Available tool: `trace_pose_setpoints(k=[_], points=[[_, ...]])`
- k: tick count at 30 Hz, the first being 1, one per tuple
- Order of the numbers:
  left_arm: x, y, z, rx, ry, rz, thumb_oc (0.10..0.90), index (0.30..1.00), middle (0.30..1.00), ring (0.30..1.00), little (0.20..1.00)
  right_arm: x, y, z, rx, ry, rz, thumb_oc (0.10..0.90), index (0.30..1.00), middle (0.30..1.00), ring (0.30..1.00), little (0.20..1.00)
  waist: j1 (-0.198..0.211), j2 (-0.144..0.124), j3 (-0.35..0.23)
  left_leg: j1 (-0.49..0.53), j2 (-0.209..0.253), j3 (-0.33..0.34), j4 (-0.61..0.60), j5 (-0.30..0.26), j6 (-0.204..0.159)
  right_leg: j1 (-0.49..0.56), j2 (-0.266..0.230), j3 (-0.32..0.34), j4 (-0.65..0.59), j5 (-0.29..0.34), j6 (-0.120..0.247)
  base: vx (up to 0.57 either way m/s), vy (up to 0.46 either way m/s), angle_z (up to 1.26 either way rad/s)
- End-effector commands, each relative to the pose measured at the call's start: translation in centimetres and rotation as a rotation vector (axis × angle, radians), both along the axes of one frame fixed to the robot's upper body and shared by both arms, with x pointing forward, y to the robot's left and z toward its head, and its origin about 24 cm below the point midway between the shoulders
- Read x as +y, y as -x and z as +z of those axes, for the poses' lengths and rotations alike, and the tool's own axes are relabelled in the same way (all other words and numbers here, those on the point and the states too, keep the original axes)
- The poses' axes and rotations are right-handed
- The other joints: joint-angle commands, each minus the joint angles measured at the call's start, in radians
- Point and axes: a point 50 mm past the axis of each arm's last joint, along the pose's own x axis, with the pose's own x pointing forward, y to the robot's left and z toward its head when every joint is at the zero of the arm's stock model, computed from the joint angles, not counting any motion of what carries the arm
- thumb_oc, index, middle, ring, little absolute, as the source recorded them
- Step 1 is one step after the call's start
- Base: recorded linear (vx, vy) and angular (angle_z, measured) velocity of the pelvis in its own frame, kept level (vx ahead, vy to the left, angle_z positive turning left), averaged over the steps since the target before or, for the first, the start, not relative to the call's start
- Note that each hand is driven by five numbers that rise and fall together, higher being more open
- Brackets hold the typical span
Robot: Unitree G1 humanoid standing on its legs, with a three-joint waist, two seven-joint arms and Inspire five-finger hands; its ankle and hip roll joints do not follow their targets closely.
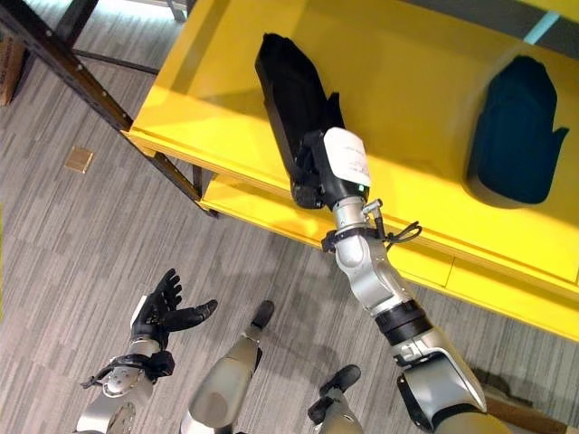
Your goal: Move parts from the plastic box to the shelf.
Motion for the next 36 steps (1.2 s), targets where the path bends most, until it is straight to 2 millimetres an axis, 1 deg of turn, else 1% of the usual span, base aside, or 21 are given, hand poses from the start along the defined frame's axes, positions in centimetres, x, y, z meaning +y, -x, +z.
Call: trace_pose_setpoints(k=[1,9,18,25,33,36], points=[[0.2,0.7,2.0,-0.126,-0.01,-0.006,0.9,1.0,1.0,1.0,1.0,0.5,1.0,5.9,-0.27,-0.1,0.045,0.4,0.3,0.3,0.3,0.3,-0.019,0.014,-0.077,0.014,0.019,0.077,-0.076,0.017,0.036,0.05,-0.066,0.023,0.094,-0.034,0.04,-0.01,0.034,0.0],[-0.1,0.5,2.3,-0.134,-0.006,-0.018,0.9,1.0,1.0,1.0,1.0,0.1,1.4,7.8,-0.36,-0.177,0.026,0.4,0.3,0.3,0.3,0.3,-0.038,0.029,-0.077,0.006,0.01,0.079,-0.073,0.017,0.04,0.039,-0.076,0.027,0.095,-0.031,0.044,0.0,0.0,0.0],[-0.1,0.5,2.3,-0.132,-0.014,-0.024,0.9,1.0,1.0,1.0,1.0,0.1,1.1,8.5,-0.387,-0.22,0.004,0.4,0.3,0.3,0.3,0.3,-0.045,0.036,-0.08,0.01,0.003,0.074,-0.094,0.026,0.043,0.035,-0.084,0.026,0.1,-0.028,0.048,0.0,0.0,0.0],[-0.3,0.3,2.4,-0.14,-0.007,-0.034,0.9,1.0,1.0,1.0,1.0,0.5,0.7,9.5,-0.413,-0.305,-0.002,0.4,0.3,0.3,0.3,0.3,-0.038,0.048,-0.078,0.013,-0.007,0.069,-0.103,0.028,0.05,0.028,-0.093,0.023,0.104,-0.023,0.054,0.0,0.0,0.0],[-0.3,0.2,2.6,-0.146,-0.012,-0.034,0.9,1.0,1.0,1.0,1.0,1.3,0.6,9.8,-0.42,-0.37,0.017,0.4,0.3,0.3,0.3,0.3,-0.029,0.055,-0.076,0.006,-0.017,0.064,-0.105,0.031,0.053,0.028,-0.099,0.016,0.103,-0.016,0.058,0.0,0.0,0.02],[-0.4,0.1,2.7,-0.149,-0.014,-0.037,0.9,1.0,1.0,1.0,1.0,1.4,0.6,9.9,-0.426,-0.442,0.017,0.4,0.3,0.3,0.3,0.3,-0.023,0.059,-0.073,0.001,-0.021,0.061,-0.103,0.031,0.055,0.025,-0.101,0.014,0.104,-0.014,0.059,0.0,-0.001,0.01]])
